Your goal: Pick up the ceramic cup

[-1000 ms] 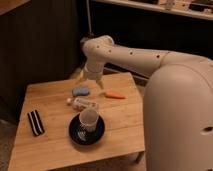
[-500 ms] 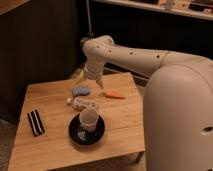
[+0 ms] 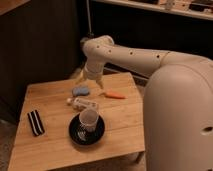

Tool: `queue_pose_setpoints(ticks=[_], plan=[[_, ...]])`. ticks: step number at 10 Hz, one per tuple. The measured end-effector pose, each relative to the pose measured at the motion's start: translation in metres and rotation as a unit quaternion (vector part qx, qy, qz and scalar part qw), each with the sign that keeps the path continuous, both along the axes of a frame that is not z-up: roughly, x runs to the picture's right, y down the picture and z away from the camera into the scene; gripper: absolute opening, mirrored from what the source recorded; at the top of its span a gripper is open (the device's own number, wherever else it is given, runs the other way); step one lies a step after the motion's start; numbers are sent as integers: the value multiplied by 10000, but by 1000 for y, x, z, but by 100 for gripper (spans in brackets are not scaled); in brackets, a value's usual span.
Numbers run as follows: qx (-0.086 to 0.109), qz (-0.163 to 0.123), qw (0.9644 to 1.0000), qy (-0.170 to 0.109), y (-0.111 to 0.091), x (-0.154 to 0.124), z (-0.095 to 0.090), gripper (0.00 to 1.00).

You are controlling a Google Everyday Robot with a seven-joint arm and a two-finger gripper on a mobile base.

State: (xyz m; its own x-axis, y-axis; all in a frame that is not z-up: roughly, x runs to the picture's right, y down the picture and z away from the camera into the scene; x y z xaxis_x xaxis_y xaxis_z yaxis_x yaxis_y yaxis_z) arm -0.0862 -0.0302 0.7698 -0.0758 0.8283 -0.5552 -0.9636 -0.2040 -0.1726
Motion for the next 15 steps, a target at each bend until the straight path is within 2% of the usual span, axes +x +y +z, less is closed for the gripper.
queue_pose_setpoints(ticks=[4,6,8,11,12,13,15], plan=[[11,78,10000,-48,5,6,-7,80],[-8,148,9999,8,19,28,-21,80],[-43,348,9994,-14,34,49,-36,80],[15,452,9986,-285,62,61,-58,80],[-51,401,9985,-355,85,60,-66,80],[-102,365,9985,-388,96,58,-68,80],[-281,238,9986,-375,123,56,-60,80]])
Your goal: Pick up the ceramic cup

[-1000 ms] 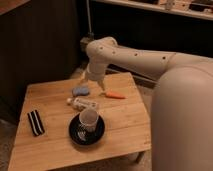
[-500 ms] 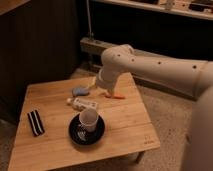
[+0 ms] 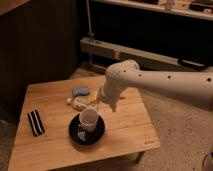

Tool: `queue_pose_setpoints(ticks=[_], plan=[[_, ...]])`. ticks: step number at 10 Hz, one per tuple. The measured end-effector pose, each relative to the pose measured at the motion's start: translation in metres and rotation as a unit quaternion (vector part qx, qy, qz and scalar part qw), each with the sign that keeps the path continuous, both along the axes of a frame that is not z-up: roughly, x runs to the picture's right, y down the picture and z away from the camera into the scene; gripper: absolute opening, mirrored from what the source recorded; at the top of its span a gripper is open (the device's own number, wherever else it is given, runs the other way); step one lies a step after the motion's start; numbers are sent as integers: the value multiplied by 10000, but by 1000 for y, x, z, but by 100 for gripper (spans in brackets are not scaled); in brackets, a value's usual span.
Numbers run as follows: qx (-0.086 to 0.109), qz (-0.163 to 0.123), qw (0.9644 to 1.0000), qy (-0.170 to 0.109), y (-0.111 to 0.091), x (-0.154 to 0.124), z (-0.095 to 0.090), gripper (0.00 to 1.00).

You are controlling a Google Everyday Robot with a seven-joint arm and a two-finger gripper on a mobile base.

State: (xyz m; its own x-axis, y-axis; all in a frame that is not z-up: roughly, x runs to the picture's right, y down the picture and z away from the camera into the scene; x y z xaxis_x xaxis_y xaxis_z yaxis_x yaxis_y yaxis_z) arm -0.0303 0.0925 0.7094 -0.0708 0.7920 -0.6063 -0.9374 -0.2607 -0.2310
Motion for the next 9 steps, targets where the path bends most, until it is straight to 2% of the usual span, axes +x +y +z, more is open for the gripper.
queue_pose_setpoints(ticks=[2,6,7,9], plan=[[-190,-49,9997,108,23,-5,14,80],[-381,-183,9988,241,54,-12,29,80],[-480,-241,9980,325,73,-13,42,80],[-569,-311,9971,405,86,-14,49,71]])
